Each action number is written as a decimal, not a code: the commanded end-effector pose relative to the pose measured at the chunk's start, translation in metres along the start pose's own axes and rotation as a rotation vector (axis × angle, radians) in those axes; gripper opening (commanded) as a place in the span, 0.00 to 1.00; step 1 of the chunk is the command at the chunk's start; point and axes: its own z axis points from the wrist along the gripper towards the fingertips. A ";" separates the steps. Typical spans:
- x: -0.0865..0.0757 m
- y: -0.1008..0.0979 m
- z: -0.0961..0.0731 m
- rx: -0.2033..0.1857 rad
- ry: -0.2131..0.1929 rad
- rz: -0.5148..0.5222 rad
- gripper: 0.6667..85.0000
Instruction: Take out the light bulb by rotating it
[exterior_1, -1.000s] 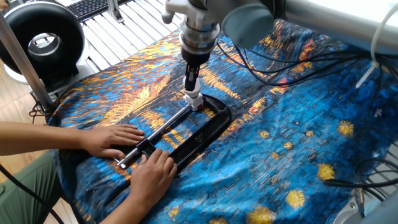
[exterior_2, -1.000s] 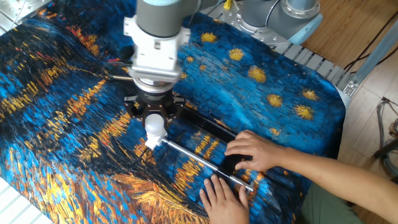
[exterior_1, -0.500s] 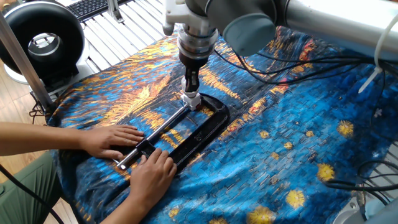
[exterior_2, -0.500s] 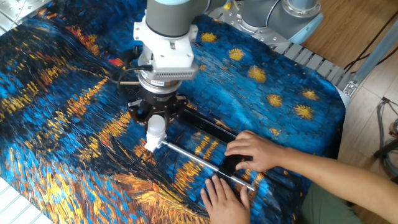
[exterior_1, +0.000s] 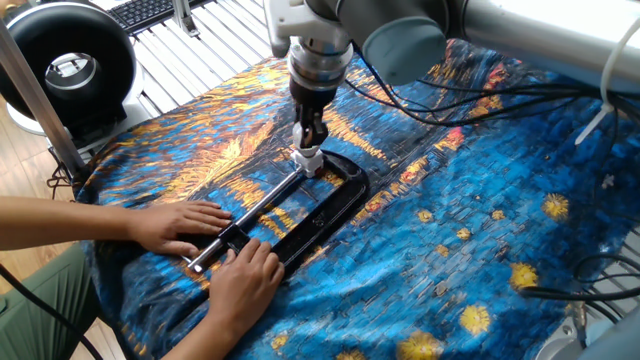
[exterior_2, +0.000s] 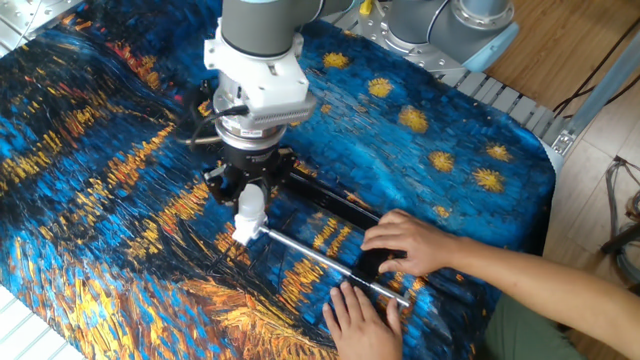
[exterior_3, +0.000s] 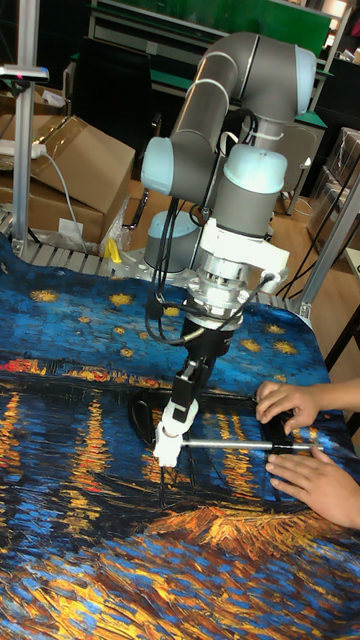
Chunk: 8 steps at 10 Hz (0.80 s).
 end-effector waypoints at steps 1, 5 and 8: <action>0.001 -0.018 -0.003 0.057 0.018 -0.170 0.41; -0.008 -0.013 0.001 0.043 0.011 -0.177 0.66; -0.002 -0.012 0.002 0.009 0.001 -0.203 0.82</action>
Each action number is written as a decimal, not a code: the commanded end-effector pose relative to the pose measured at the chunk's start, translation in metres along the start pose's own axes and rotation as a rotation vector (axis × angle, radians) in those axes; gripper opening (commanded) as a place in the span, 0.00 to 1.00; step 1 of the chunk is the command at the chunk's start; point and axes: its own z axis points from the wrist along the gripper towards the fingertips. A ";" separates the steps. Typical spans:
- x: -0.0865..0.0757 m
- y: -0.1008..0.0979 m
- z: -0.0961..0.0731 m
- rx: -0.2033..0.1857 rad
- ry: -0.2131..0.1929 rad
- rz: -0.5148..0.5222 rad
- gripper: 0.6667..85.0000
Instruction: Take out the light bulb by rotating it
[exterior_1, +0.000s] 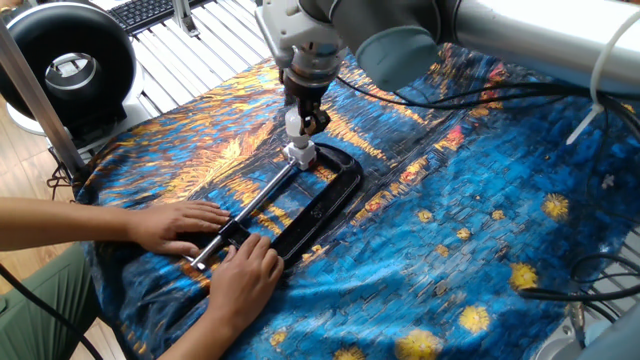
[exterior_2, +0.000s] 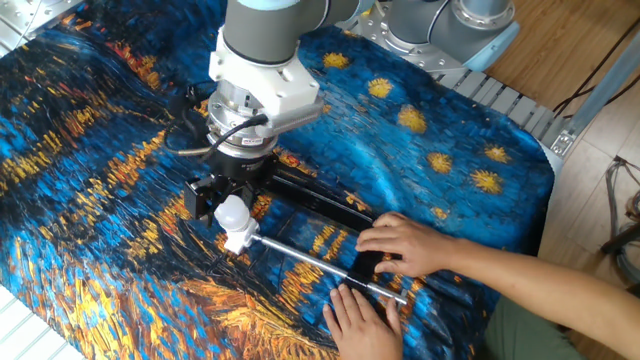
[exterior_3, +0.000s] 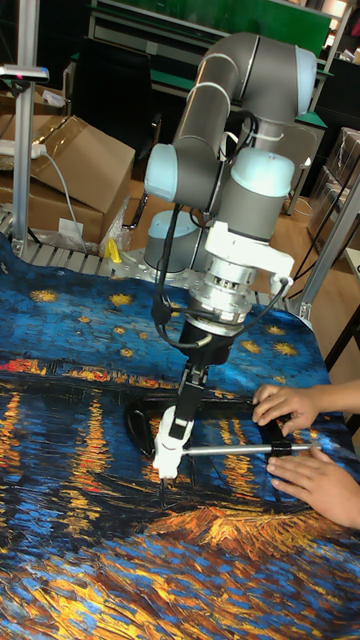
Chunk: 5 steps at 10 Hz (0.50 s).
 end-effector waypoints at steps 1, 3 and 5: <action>0.009 0.003 -0.003 -0.043 -0.008 -0.009 0.84; 0.016 0.015 -0.010 -0.106 -0.014 0.076 0.85; 0.023 0.033 -0.020 -0.191 -0.002 0.284 0.85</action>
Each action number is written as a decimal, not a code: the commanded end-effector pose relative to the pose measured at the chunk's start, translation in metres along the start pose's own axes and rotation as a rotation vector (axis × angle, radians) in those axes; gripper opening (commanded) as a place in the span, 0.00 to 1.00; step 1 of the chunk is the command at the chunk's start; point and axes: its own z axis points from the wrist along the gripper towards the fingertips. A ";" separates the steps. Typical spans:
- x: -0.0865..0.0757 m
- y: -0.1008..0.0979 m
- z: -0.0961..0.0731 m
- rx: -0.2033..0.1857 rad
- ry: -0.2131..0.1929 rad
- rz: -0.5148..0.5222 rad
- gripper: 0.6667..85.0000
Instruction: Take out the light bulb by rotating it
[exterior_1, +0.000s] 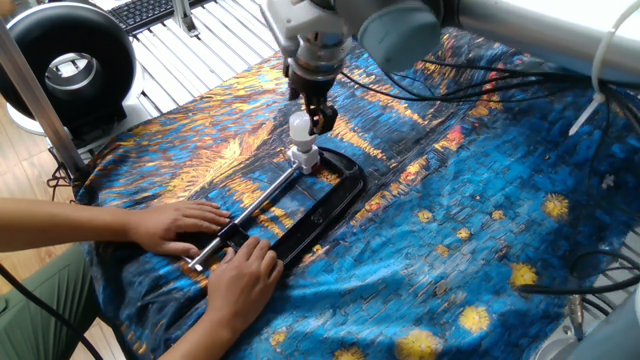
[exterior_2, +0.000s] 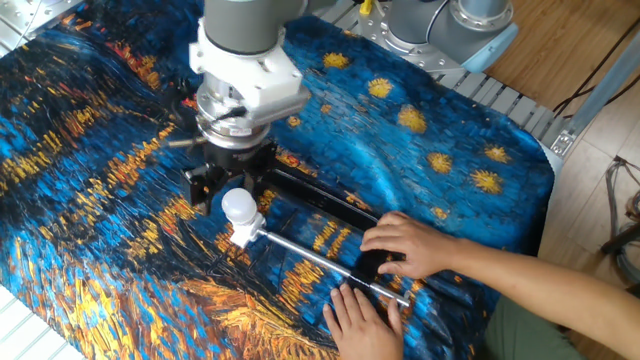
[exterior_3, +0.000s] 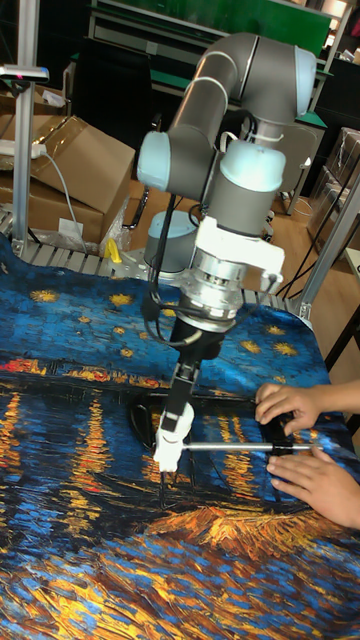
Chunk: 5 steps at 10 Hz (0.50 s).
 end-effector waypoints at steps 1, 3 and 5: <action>0.013 0.028 -0.015 -0.135 0.002 0.298 0.85; 0.022 0.037 -0.022 -0.158 0.037 0.466 0.83; 0.023 0.047 -0.025 -0.188 0.071 0.679 0.75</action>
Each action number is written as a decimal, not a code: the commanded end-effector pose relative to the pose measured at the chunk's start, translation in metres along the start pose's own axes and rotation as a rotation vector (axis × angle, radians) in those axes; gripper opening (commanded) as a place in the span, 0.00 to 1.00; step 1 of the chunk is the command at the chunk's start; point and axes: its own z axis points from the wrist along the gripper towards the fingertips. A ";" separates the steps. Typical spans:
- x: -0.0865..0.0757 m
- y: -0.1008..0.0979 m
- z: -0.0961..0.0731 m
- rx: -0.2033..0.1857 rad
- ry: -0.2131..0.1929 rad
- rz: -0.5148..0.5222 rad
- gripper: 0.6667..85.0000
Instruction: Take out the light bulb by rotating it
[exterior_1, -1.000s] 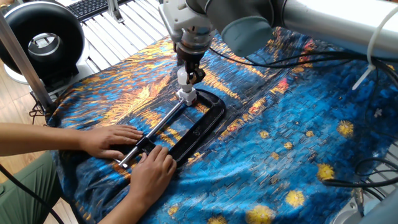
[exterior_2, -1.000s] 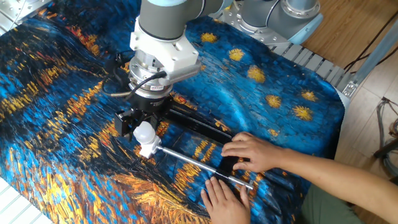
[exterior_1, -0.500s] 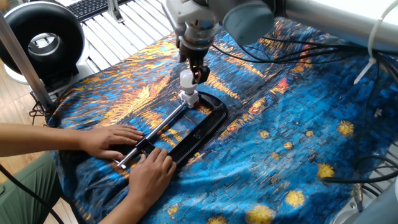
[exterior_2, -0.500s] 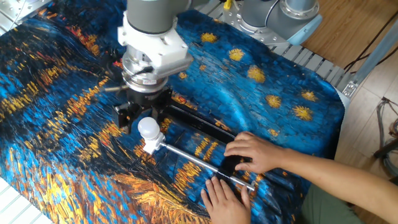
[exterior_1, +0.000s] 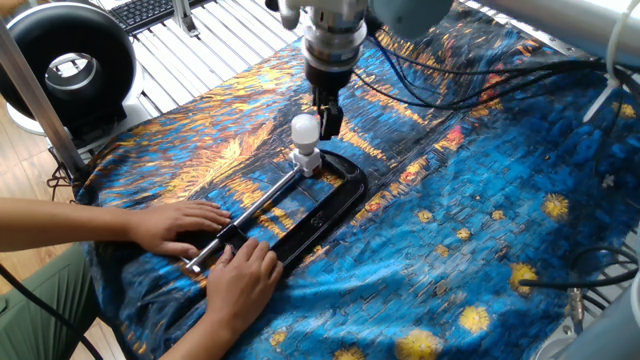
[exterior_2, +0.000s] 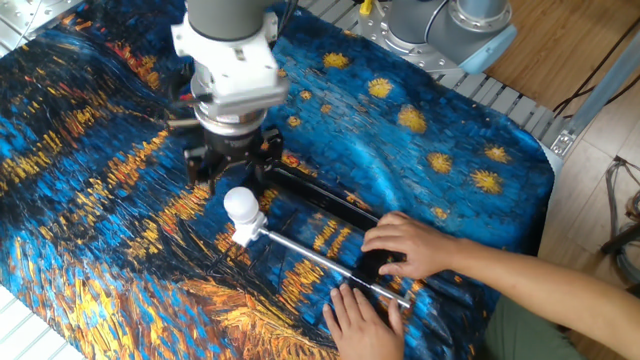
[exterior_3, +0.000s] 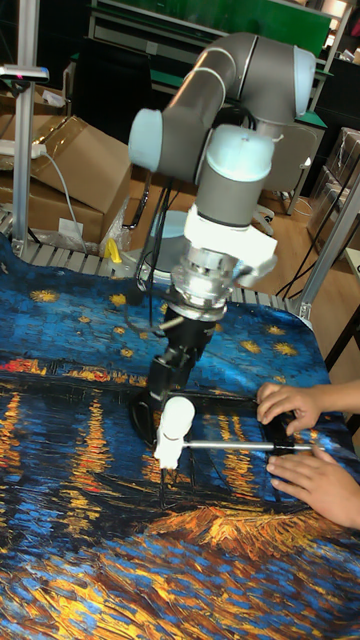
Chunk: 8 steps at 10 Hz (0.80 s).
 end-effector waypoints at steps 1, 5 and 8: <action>0.006 0.018 -0.007 -0.073 0.021 0.343 0.74; -0.007 0.027 -0.016 -0.098 0.046 0.550 0.71; -0.015 0.029 -0.014 -0.099 0.052 0.619 0.68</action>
